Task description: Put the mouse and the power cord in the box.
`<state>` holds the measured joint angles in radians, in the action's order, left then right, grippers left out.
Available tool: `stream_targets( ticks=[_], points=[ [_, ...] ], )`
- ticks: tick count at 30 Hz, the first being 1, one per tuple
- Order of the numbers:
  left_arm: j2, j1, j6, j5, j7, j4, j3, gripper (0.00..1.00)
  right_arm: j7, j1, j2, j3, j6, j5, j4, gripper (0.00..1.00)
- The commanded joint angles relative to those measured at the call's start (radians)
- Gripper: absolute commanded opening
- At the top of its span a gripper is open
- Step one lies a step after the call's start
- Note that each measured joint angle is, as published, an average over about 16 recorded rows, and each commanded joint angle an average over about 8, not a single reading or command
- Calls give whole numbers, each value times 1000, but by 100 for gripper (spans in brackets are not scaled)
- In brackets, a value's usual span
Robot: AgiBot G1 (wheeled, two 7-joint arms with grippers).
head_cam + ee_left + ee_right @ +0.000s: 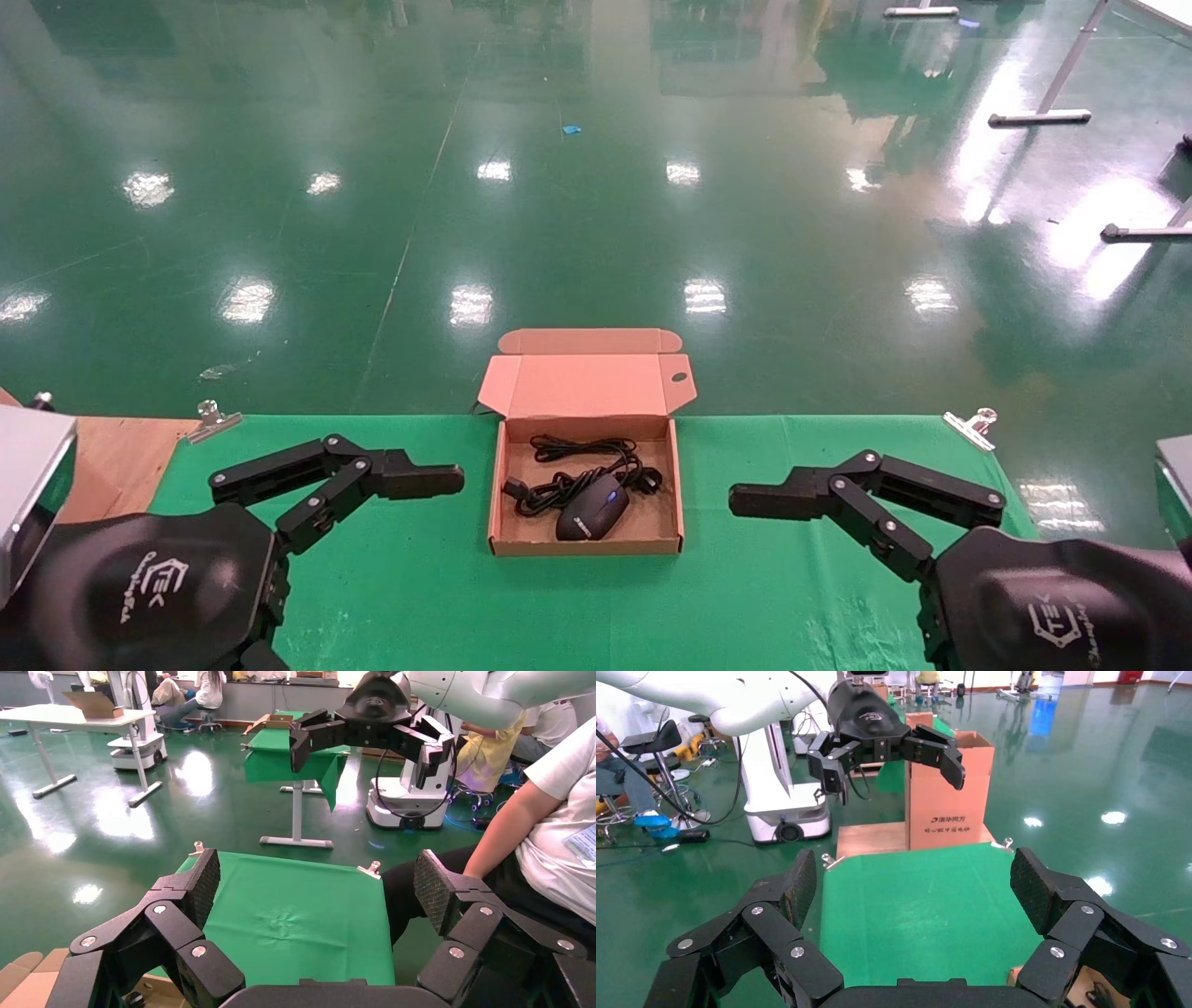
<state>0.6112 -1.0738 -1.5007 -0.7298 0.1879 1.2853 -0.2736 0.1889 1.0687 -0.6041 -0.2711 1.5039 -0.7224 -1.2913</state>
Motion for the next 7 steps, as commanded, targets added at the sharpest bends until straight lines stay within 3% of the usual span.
stream_targets(
  ticks=[1, 7],
  points=[
    [0, 2, -8, 1, 4, 4, 9, 100, 6, -12, 15, 18, 17, 16, -15, 100],
    [0, 2, -6, 2, 3, 3, 6, 100, 4, -8, 10, 11, 11, 11, -10, 100]
  ],
)
